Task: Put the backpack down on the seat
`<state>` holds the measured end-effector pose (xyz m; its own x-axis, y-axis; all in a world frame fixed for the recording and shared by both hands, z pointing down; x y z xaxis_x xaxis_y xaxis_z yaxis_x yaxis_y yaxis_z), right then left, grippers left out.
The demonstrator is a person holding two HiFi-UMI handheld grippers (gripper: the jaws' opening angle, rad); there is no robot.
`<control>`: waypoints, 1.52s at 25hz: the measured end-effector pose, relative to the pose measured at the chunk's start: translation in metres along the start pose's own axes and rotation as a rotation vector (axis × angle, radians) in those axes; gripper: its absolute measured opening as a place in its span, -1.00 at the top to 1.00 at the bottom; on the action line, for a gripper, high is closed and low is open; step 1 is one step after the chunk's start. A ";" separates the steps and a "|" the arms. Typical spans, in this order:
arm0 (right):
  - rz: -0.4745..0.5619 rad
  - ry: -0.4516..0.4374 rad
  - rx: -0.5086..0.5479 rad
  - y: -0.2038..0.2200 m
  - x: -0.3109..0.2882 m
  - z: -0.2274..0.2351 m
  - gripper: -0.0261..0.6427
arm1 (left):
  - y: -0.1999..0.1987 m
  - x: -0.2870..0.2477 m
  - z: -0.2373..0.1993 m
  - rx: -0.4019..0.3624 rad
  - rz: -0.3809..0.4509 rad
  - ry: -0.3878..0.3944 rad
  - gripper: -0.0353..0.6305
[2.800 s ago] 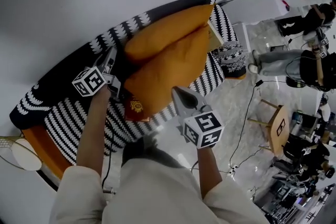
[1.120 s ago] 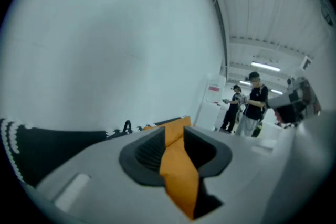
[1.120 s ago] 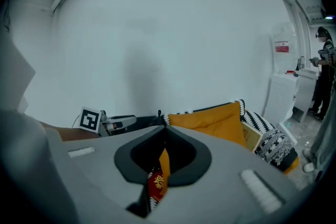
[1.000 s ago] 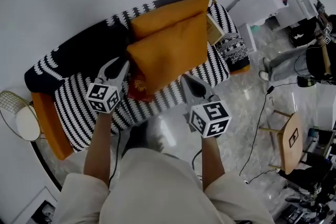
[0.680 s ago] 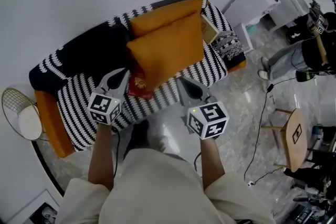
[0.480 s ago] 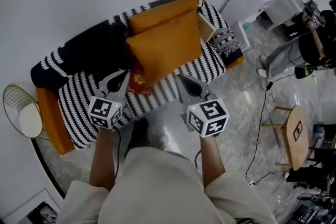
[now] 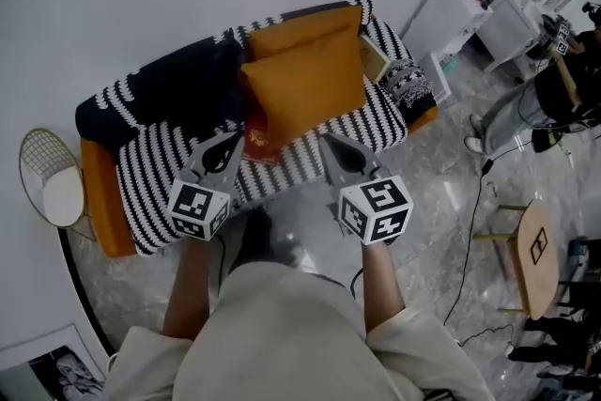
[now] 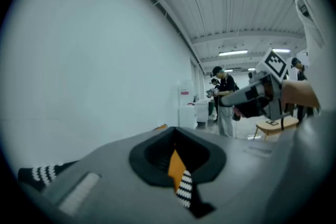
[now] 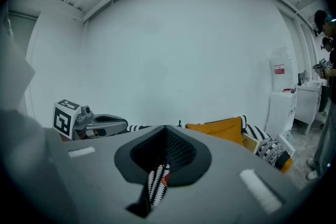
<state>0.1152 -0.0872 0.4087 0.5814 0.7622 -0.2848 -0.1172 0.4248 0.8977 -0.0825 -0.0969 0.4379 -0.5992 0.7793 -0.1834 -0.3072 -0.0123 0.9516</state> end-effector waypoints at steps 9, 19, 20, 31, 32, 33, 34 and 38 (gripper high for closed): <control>0.035 -0.015 0.040 -0.004 0.040 -0.020 0.90 | -0.029 0.039 0.034 -0.037 0.036 -0.010 0.88; 0.038 -0.032 0.139 -0.012 0.064 -0.037 0.90 | -0.059 0.067 0.047 -0.047 0.048 -0.055 0.88; 0.041 -0.029 0.148 -0.013 0.066 -0.039 0.90 | -0.061 0.069 0.046 -0.048 0.053 -0.059 0.88; 0.063 -0.052 0.225 -0.017 0.083 -0.069 0.90 | -0.104 0.096 0.054 -0.163 0.117 -0.058 0.88; 0.062 -0.057 0.237 -0.017 0.085 -0.072 0.90 | -0.106 0.097 0.055 -0.167 0.115 -0.057 0.88; 0.062 -0.059 0.248 -0.017 0.087 -0.074 0.90 | -0.107 0.097 0.057 -0.165 0.114 -0.055 0.88; 0.063 -0.058 0.257 -0.017 0.089 -0.076 0.90 | -0.108 0.098 0.059 -0.157 0.115 -0.051 0.88; 0.066 -0.053 0.264 -0.012 0.093 -0.081 0.90 | -0.103 0.103 0.065 -0.134 0.120 -0.046 0.88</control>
<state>0.1055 0.0176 0.3440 0.6214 0.7545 -0.2112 0.0540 0.2277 0.9722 -0.0646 0.0253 0.3368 -0.6044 0.7947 -0.0560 -0.3328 -0.1880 0.9241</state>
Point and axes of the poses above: the fingertips, and each gripper's own axes: x backward along the fingers, z to its right, y out of its underside, the point moved 5 cm from there along x, backward along the fingers, and after that the axes turned 11 degrees about -x, right-handed, at the moved point
